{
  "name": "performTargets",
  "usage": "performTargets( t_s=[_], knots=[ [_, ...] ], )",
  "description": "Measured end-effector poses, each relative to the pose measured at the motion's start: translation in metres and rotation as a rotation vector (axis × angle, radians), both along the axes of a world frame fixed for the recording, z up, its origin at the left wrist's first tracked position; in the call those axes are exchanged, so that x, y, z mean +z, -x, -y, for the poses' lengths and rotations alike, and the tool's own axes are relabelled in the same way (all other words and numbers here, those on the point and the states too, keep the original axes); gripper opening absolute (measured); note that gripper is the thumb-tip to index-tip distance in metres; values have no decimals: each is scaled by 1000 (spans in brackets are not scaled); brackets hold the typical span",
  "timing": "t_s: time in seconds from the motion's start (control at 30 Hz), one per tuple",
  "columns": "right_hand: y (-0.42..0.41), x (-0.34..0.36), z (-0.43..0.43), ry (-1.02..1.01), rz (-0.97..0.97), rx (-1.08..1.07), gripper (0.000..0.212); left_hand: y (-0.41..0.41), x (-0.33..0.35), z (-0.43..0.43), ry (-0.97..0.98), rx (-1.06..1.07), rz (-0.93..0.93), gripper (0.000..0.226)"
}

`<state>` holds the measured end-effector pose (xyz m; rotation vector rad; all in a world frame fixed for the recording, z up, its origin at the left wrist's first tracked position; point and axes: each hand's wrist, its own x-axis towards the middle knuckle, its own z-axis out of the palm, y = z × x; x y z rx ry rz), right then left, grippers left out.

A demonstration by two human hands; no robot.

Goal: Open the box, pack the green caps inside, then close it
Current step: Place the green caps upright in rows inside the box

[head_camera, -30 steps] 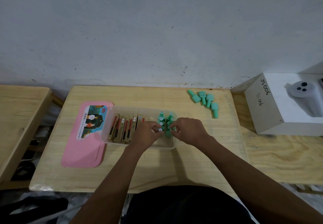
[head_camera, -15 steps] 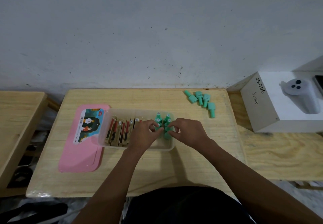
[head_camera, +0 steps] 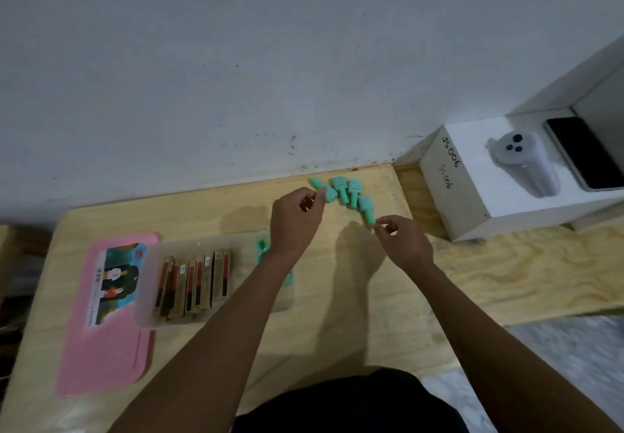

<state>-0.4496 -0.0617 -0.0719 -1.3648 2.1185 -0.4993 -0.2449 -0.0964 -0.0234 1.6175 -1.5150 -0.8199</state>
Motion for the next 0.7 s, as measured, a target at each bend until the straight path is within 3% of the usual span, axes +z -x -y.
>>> performTargets(
  t_s=[0.1, 0.33, 0.57, 0.7],
  knots=[
    [16, -14, 4, -80, 48, -36, 28, 22, -12, 36, -181, 11, -38, 28],
    [20, -32, 31, -177, 35, 20, 47, 34, -92, 100, -610, 254, -70, 54],
    [4, -36, 54, -182, -125, 100, 53, 41, -93, 115, -730, 295, -6, 74],
    [3, -36, 58, -190, -142, 80, 40, 43, -90, 119, -744, 290, 66, 60]
  ],
)
